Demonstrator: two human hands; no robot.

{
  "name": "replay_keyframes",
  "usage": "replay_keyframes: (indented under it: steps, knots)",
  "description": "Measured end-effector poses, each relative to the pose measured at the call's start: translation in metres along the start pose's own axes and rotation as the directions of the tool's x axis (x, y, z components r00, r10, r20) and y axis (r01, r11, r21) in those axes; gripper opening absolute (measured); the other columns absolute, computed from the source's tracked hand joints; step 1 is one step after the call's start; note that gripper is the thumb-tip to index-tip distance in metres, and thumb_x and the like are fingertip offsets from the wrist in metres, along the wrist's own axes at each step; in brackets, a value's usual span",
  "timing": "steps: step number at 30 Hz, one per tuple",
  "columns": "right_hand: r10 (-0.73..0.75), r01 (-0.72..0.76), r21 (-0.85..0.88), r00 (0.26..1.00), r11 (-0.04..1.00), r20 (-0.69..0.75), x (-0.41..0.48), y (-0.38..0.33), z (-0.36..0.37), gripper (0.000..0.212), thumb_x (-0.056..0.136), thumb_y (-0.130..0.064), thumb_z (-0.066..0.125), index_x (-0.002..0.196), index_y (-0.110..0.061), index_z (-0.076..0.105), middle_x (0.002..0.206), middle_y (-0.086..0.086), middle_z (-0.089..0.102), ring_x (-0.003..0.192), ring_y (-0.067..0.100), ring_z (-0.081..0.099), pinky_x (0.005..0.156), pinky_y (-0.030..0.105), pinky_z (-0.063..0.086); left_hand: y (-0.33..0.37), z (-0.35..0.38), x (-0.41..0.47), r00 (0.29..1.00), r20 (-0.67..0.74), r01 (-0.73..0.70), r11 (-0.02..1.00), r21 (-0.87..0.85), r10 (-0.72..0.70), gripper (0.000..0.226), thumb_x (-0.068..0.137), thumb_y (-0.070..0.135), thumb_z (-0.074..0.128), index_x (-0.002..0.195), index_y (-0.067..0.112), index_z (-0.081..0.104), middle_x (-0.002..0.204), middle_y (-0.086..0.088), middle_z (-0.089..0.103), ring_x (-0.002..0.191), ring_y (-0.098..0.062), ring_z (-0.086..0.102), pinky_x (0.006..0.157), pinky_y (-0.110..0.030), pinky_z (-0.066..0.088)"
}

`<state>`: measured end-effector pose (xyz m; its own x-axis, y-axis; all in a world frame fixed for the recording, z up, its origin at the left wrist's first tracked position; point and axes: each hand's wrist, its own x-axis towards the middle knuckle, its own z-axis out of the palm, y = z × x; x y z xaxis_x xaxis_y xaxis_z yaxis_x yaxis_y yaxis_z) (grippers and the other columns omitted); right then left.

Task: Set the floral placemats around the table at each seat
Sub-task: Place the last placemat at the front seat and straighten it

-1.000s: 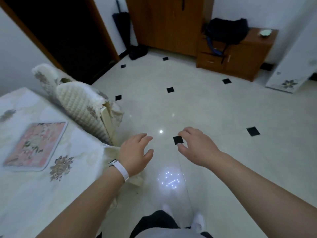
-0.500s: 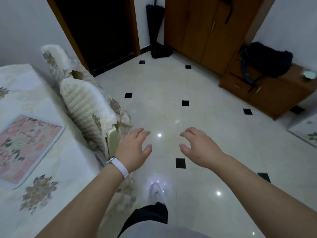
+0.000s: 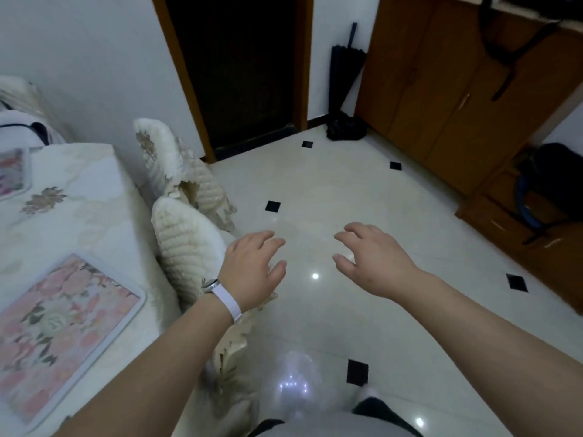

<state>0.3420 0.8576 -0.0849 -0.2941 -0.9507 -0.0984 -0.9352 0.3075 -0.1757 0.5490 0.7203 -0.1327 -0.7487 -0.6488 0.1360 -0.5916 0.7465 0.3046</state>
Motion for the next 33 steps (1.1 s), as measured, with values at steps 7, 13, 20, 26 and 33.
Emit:
replay_keyframes:
  steps: [7, 13, 20, 26, 33]
  knots:
    - [-0.205, 0.204, 0.023, 0.976, 0.979, 0.066, 0.113, 0.01, 0.017, 0.048, 0.096, -0.045, 0.044, 0.139, -0.023, 0.047, 0.146, 0.0, 0.042, 0.132, 0.023, 0.038, 0.103, 0.036, 0.033, -0.049, 0.011, 0.042, 0.98, -0.013, 0.199, 0.978, 0.062, -0.199, 0.047, 0.079, 0.045, 0.049, 0.118, 0.022, 0.063, 0.126, -0.007, 0.061, 0.112, -0.03, 0.057, 0.091, -0.043, 0.046]
    - [-0.38, 0.372, 0.084, 0.918, 0.924, 0.112, 0.228, 0.042, 0.015, 0.048, 0.096, -0.045, 0.043, 0.139, -0.024, 0.047, 0.146, -0.002, 0.042, 0.132, 0.021, 0.038, 0.105, 0.035, 0.032, -0.061, 0.016, 0.108, 0.899, 0.002, 0.434, 0.893, 0.119, -0.437, 0.055, 0.081, 0.052, 0.039, 0.125, 0.025, 0.058, 0.135, -0.002, 0.054, 0.123, -0.026, 0.049, 0.095, -0.043, 0.043]
    - [-0.581, 0.567, 0.134, 0.803, 0.813, 0.13, 0.346, 0.061, -0.014, 0.047, 0.095, -0.043, 0.046, 0.137, -0.022, 0.05, 0.142, -0.001, 0.046, 0.127, 0.021, 0.042, 0.103, 0.036, 0.034, -0.057, -0.002, 0.162, 0.78, -0.086, 0.625, 0.763, 0.164, -0.62, 0.043, 0.086, 0.045, 0.049, 0.125, 0.028, 0.057, 0.134, 0.0, 0.055, 0.122, -0.026, 0.05, 0.096, -0.043, 0.043]
    - [-0.77, 0.745, 0.198, 0.626, 0.637, 0.121, 0.398, -0.002, -0.026, 0.046, 0.094, -0.042, 0.046, 0.134, -0.021, 0.051, 0.136, -0.002, 0.048, 0.122, 0.021, 0.045, 0.099, 0.036, 0.038, -0.058, -0.029, 0.148, 0.657, -0.198, 0.754, 0.634, 0.174, -0.727, 0.046, 0.085, 0.046, 0.045, 0.123, 0.026, 0.059, 0.129, -0.003, 0.059, 0.115, -0.027, 0.056, 0.09, -0.042, 0.047]
    - [-0.892, 0.861, 0.237, 0.421, 0.451, 0.167, 0.411, -0.095, -0.005, 0.047, 0.094, -0.045, 0.044, 0.136, -0.025, 0.049, 0.139, -0.003, 0.046, 0.126, 0.02, 0.043, 0.104, 0.039, 0.037, -0.08, -0.031, 0.089, 0.419, -0.244, 0.907, 0.413, 0.081, -0.874, 0.046, 0.082, 0.047, 0.047, 0.121, 0.026, 0.06, 0.127, -0.003, 0.061, 0.114, -0.026, 0.056, 0.09, -0.044, 0.049]
